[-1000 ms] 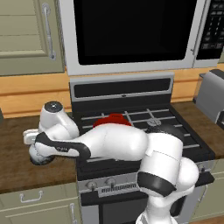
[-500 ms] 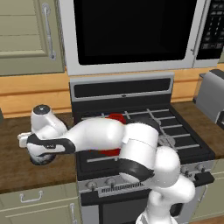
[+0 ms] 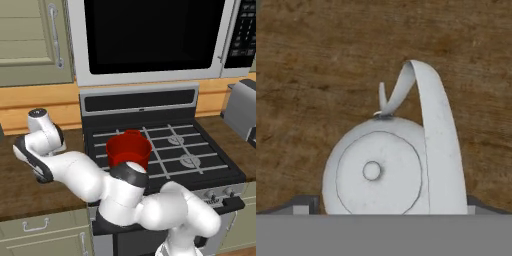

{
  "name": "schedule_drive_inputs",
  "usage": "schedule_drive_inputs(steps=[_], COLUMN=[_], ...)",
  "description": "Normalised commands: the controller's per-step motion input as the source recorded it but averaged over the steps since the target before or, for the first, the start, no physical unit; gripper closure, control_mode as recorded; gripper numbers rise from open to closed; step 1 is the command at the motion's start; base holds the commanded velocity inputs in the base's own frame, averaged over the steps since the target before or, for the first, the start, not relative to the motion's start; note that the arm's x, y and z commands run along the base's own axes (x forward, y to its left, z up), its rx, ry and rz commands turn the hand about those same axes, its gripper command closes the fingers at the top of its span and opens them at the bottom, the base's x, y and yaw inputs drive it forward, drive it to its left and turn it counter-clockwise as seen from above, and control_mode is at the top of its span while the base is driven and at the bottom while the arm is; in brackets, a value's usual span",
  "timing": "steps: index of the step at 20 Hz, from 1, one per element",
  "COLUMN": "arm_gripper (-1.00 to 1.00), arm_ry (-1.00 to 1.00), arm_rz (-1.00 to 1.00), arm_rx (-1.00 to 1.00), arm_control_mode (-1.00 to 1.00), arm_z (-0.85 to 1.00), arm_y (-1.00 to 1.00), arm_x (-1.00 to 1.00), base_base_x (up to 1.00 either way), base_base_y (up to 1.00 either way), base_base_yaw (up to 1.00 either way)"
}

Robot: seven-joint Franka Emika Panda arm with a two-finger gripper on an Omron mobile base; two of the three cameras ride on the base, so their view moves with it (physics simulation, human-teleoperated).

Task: Pick the kettle from the counter and place it on a stove burner. Then turn the burner on.

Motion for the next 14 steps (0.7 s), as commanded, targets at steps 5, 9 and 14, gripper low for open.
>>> schedule_drive_inputs(steps=[5,9,14], arm_gripper=[1.00,1.00,1.00], arm_ry=[0.00,-0.01,-0.08], arm_rz=[0.00,0.00,0.00], arm_rx=[-0.01,0.00,0.00], arm_control_mode=[-1.00,-1.00,-1.00], arm_z=[-0.13,-0.15,-0.14], arm_y=[0.00,0.00,-0.05], arm_x=[0.02,0.00,-0.01], base_base_x=[0.00,0.00,0.00], base_base_y=[0.00,0.00,0.00], base_base_yaw=[0.00,0.00,0.00])
